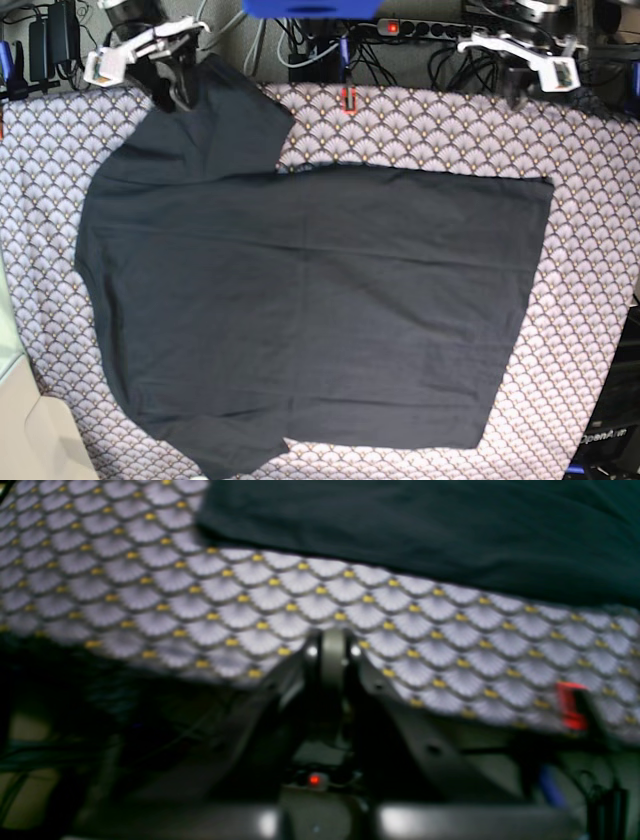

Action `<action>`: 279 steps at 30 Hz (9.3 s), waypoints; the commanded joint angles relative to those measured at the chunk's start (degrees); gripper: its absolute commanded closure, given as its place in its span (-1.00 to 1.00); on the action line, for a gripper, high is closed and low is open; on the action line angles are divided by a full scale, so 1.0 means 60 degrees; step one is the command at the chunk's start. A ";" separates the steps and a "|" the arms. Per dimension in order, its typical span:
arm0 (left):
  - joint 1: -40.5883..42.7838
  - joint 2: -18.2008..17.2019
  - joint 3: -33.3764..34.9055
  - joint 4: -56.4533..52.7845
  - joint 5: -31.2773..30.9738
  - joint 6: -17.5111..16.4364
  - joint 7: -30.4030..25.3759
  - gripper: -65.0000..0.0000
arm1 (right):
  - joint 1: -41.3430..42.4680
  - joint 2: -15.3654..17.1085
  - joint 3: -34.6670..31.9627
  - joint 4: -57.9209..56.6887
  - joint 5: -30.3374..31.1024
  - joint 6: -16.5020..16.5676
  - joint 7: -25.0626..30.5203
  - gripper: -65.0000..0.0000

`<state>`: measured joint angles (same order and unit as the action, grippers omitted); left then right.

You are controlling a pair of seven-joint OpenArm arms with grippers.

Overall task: Fold the T-shirt properly
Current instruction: 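Lower both grippers onto the shirt's shoulder edge near the collar, then grasp the shirt's shoulder edge with both grippers, then drag the grasped shirt edge with both grippers toward the hem, then adjust the right gripper's hold on the shirt edge, regrasping it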

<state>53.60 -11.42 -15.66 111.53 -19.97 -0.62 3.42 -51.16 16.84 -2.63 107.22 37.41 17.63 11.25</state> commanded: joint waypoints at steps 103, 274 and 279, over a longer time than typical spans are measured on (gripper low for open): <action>-0.7154 0.1076 -0.5134 -0.4382 0.0009 -0.4153 0.5225 0.28 | 0.2189 0.1142 -0.0726 -0.4090 0.3619 0.1348 -0.1222 0.94; -1.2062 0.1163 -0.4020 -0.5745 0.3804 -0.4109 0.5855 0.25 | 0.9852 -0.0763 -0.1034 -0.4383 -0.3268 0.2417 -0.7288 0.95; -1.2048 0.1163 -0.4020 -0.5745 0.3804 -0.4109 0.5840 0.25 | 1.0409 -0.0748 -0.1048 -0.5364 -0.3268 0.2417 -0.6995 0.95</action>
<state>-17.19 -3.79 -39.90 75.88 3.44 -25.15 39.99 10.09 12.14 -9.10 74.11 16.82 32.12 -32.10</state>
